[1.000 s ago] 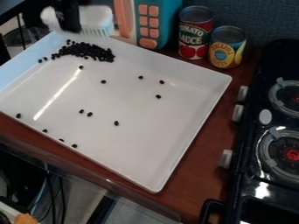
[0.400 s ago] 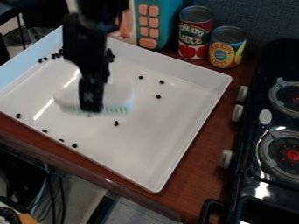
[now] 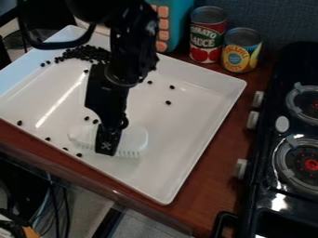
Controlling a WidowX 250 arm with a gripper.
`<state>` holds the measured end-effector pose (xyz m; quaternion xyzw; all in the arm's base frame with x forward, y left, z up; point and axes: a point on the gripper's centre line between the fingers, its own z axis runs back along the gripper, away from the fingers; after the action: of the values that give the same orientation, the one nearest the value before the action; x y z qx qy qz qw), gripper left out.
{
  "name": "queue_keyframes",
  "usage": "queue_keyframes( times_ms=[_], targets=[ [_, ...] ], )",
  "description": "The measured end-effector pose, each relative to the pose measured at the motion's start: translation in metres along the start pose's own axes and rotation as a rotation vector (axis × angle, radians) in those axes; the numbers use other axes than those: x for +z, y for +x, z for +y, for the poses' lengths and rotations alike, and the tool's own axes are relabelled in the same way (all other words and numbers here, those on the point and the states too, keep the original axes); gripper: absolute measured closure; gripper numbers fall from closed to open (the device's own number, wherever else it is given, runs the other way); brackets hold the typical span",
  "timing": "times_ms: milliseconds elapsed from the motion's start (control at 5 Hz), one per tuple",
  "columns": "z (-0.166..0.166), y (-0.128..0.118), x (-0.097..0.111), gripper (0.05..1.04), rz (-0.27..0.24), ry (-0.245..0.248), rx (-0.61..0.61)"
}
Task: Sweep into pile
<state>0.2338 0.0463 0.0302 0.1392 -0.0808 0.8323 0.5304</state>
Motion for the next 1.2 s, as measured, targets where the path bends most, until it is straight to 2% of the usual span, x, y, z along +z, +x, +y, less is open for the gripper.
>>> queue_keyframes(
  times_ms=[200,1200],
  targets=[
    [-0.01,0.001,-0.01,0.349,-0.026,0.006,0.002],
    [-0.114,0.031,-0.02,0.349,-0.029,0.015,0.196]
  ],
)
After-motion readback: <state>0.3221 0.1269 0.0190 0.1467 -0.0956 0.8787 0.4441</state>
